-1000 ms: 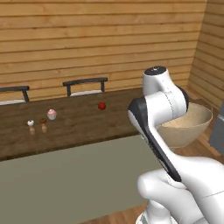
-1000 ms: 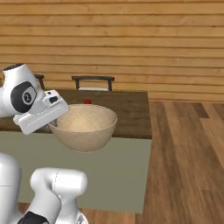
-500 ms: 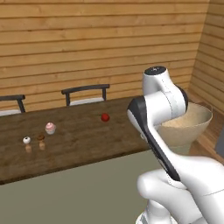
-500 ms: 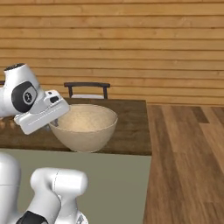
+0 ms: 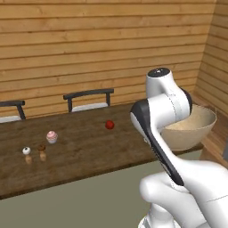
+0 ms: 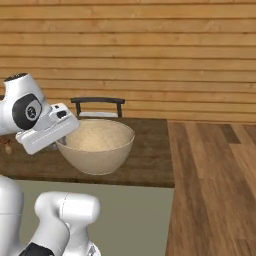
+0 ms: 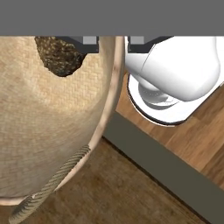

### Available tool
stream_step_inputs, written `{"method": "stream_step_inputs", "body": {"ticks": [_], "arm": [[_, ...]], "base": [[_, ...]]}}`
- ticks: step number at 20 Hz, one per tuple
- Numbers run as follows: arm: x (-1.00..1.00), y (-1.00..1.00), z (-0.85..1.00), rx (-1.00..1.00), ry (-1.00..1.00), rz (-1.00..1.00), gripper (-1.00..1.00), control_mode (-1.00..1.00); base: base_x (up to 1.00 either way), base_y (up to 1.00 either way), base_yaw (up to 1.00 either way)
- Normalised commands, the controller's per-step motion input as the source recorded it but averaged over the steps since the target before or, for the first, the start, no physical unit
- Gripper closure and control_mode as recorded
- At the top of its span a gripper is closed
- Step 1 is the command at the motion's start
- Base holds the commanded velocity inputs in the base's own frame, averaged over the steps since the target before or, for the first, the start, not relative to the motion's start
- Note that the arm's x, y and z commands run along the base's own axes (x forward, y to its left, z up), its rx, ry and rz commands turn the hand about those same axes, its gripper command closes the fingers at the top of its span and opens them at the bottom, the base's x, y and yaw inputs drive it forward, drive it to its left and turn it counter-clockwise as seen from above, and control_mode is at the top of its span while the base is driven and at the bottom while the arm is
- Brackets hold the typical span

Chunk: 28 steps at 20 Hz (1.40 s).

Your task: Open the cabinet, pick up the bread from the cabinet and place it in the basket. Then move the basket to the dining counter.

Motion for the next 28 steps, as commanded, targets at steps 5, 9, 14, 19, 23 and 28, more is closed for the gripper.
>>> {"method": "stream_step_inputs", "body": {"ticks": [5, 9, 14, 19, 23, 28], "arm": [[0.00, 0.00, 0.00, 0.00, 0.00, 0.00, 1.00, 1.00], [0.57, 0.00, 0.00, 0.00, 0.00, 0.01, 1.00, -1.00], [0.78, 0.00, -0.12, 0.04, 0.01, 0.06, 1.00, -1.00], [1.00, -0.04, -0.60, 0.07, 0.03, 0.03, 1.00, -1.00], [1.00, -0.02, -0.75, 0.07, -0.04, 0.08, 1.00, -1.00], [0.96, -0.24, -0.65, 0.04, -0.11, 0.06, 1.00, -1.00]], "base": [[0.36, 0.00, 0.00], [0.00, 0.00, 0.00], [0.00, 0.00, 0.00], [0.00, 0.00, 0.00], [0.00, 0.00, 0.00], [0.00, 0.00, 0.00]]}}
